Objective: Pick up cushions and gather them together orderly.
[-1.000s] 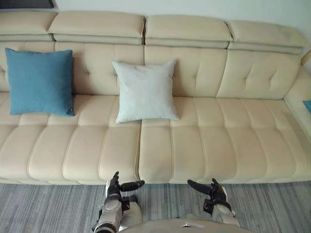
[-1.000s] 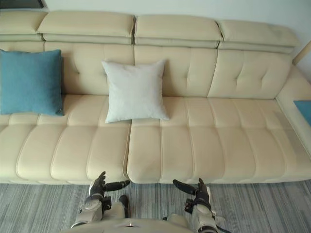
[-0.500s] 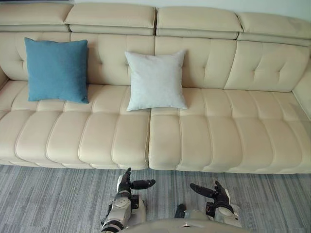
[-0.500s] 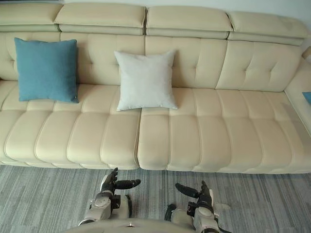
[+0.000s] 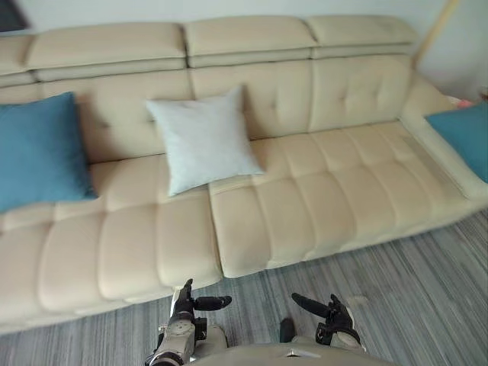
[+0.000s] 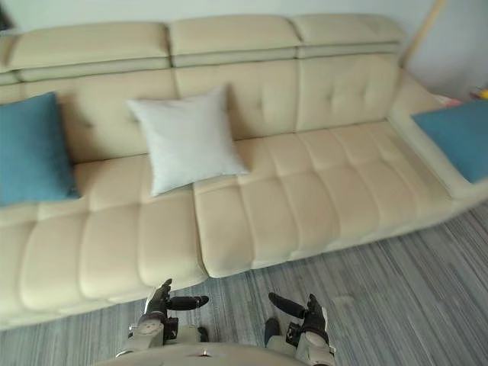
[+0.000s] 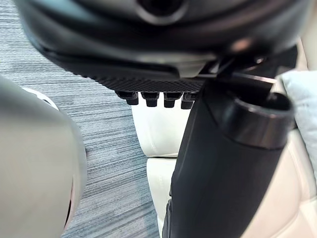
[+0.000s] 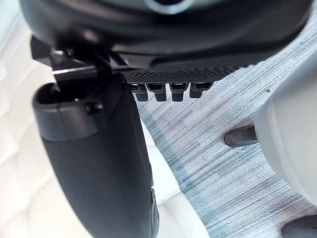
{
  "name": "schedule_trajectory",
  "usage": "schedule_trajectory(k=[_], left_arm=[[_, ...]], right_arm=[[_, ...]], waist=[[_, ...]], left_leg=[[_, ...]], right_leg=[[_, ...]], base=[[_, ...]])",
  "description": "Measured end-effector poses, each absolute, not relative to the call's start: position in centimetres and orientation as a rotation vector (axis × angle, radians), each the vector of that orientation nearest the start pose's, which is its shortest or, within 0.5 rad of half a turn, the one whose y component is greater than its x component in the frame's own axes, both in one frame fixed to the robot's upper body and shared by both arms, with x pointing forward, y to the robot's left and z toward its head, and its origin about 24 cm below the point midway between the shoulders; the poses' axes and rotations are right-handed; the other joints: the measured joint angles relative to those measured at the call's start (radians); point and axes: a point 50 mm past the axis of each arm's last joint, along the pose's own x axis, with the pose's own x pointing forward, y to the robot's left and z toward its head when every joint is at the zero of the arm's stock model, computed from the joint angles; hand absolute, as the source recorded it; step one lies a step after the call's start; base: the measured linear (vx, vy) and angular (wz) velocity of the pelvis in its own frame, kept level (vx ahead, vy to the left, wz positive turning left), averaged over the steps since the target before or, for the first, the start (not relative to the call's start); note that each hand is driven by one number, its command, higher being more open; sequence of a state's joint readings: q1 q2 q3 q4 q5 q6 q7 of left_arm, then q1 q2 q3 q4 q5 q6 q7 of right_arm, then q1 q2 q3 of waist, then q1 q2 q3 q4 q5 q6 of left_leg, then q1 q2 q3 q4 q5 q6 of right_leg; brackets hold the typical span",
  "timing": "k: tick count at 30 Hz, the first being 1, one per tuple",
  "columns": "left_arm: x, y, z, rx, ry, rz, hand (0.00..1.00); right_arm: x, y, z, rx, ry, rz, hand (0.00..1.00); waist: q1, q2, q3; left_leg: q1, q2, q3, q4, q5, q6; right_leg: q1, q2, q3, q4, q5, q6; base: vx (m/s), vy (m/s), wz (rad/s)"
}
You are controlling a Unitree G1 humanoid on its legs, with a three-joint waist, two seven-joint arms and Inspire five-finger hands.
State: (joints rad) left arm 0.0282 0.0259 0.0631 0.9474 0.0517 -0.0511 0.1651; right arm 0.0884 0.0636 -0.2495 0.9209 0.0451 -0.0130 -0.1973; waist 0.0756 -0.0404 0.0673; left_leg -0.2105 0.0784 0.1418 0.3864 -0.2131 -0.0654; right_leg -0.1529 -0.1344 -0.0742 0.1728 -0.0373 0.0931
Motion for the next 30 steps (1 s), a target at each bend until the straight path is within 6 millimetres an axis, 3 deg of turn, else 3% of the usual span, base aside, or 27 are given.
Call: schedule_trajectory(k=[3,6,7,9,10,11,12,14,18,20,21,22,23,24,26,29,30], left_arm=[[13.7,17.9,-14.6,0.125,0.941,0.208,1.00],[13.7,17.9,-14.8,0.119,0.959,0.213,1.00],[13.8,17.7,-14.8,0.100,0.961,0.224,1.00],[14.1,17.5,-14.8,0.092,0.959,0.222,1.00],[14.3,17.3,-14.7,0.092,0.954,0.217,1.00],[14.4,17.3,-14.6,0.104,0.949,0.204,1.00],[14.3,17.4,-14.7,0.112,0.951,0.201,1.00],[14.7,17.9,-14.5,0.151,0.940,0.185,1.00],[14.3,18.1,-14.6,0.169,0.951,0.178,1.00],[14.2,18.0,-14.7,0.186,0.955,0.160,1.00],[14.2,17.9,-14.7,0.186,0.955,0.157,1.00],[14.2,18.0,-14.6,0.185,0.954,0.151,1.00],[14.2,18.0,-14.5,0.184,0.942,0.154,1.00],[14.3,18.0,-14.3,0.180,0.921,0.163,1.00],[14.3,17.9,-14.3,0.179,0.917,0.161,1.00],[14.8,17.7,-13.9,0.168,0.888,0.166,1.00],[14.8,17.6,-13.9,0.165,0.885,0.166,1.00]], right_arm=[[11.2,-17.5,-15.3,0.127,1.010,-0.444,1.00],[12.1,-17.2,-15.1,0.130,0.996,-0.434,1.00],[12.3,-17.2,-15.1,0.130,0.988,-0.432,1.00],[12.5,-17.3,-15.0,0.128,0.981,-0.434,1.00],[12.6,-17.4,-15.0,0.125,0.982,-0.436,1.00],[12.3,-17.6,-15.3,0.119,1.004,-0.440,1.00],[12.1,-17.7,-15.3,0.117,1.014,-0.444,1.00],[12.6,-18.6,-15.2,0.089,1.007,-0.451,1.00],[12.7,-19.5,-15.2,0.070,1.019,-0.466,1.00],[12.4,-20.1,-15.3,0.064,1.029,-0.495,1.00],[12.0,-20.3,-15.5,0.054,1.046,-0.504,1.00],[11.6,-20.7,-15.5,0.043,1.054,-0.512,1.00],[11.4,-20.8,-15.5,0.038,1.058,-0.517,1.00],[11.4,-21.0,-15.4,0.033,1.052,-0.528,1.00],[11.5,-21.1,-15.4,0.033,1.048,-0.535,1.00],[11.3,-20.8,-15.5,0.048,1.062,-0.545,1.00],[11.3,-20.6,-15.5,0.053,1.061,-0.545,1.00]], waist=[[-0.002,0.004,-0.003],[-0.003,0.006,-0.001],[-0.002,0.010,0.002],[-0.010,0.022,0.010],[-0.019,0.024,0.012],[-0.024,0.037,0.022],[-0.025,0.033,0.024],[-0.048,0.040,0.042],[-0.039,0.055,0.067],[-0.047,0.063,0.088],[-0.048,0.062,0.093],[-0.049,0.074,0.100],[-0.049,0.081,0.105],[-0.047,0.081,0.115],[-0.045,0.079,0.119],[-0.026,0.074,0.123],[-0.025,0.073,0.123]], left_leg=[[0.022,0.027,0.055,0.010,-0.004,0.021],[0.071,0.067,0.116,-0.017,-0.005,0.021],[0.105,0.084,0.159,-0.038,-0.005,0.022],[0.126,0.101,0.208,-0.058,-0.004,0.022],[0.144,0.108,0.243,-0.078,-0.005,0.021],[0.176,0.115,0.286,-0.095,-0.002,0.013],[0.193,0.114,0.307,-0.100,-0.004,0.005],[0.211,0.114,0.277,-0.115,-0.004,-0.006],[0.251,0.149,0.267,-0.125,-0.007,-0.011],[0.222,0.209,0.258,0.016,-0.021,-0.036],[0.166,0.249,0.227,0.172,-0.013,-0.025],[0.091,0.283,0.145,0.358,0.049,0.057],[0.059,0.290,0.102,0.442,0.100,0.084],[-0.018,0.253,0.015,0.589,0.044,0.050],[-0.072,0.182,-0.030,0.619,-0.010,0.025],[-0.132,0.057,-0.075,0.433,-0.056,0.015],[-0.138,0.038,-0.083,0.373,-0.056,0.015]], right_leg=[[0.003,0.034,0.054,-0.039,0.034,-0.004],[-0.011,0.080,0.046,-0.075,0.111,-0.052],[-0.010,0.096,-0.021,-0.096,0.141,-0.082],[-0.015,0.091,-0.138,-0.102,0.126,-0.128],[-0.029,0.070,-0.256,-0.050,0.060,-0.183],[-0.043,0.014,-0.402,0.032,0.013,-0.206],[-0.042,-0.003,-0.441,0.049,0.013,-0.189],[-0.046,0.039,-0.407,0.036,0.005,-0.141],[-0.056,0.091,-0.372,0.047,-0.022,-0.151],[-0.045,0.120,-0.360,0.056,-0.041,-0.171],[-0.028,0.137,-0.348,0.054,-0.050,-0.181],[0.000,0.160,-0.331,0.051,-0.059,-0.195],[0.018,0.171,-0.310,0.051,-0.066,-0.204],[0.036,0.187,-0.250,0.054,-0.077,-0.222],[0.047,0.195,-0.203,0.045,-0.079,-0.225],[0.091,0.221,-0.122,-0.007,-0.075,-0.217],[0.099,0.226,-0.109,-0.015,-0.077,-0.217]], base=[[0.14,0.016,-0.79],[0.14,-0.068,-1.36],[0.05,-0.098,-1.42],[0.01,-0.122,-0.95],[0.00,-0.114,-0.84],[0.02,-0.073,-0.90],[0.02,-0.055,-0.92],[0.02,-0.138,-0.74],[0.06,-0.210,-0.79],[0.05,-0.172,-0.43],[0.10,-0.270,-0.47],[0.10,-0.270,-0.55],[0.20,-0.276,-0.90],[0.15,-0.122,-0.86],[0.16,-0.112,-0.79],[0.21,-0.069,-0.87],[0.30,-0.014,-0.76]])
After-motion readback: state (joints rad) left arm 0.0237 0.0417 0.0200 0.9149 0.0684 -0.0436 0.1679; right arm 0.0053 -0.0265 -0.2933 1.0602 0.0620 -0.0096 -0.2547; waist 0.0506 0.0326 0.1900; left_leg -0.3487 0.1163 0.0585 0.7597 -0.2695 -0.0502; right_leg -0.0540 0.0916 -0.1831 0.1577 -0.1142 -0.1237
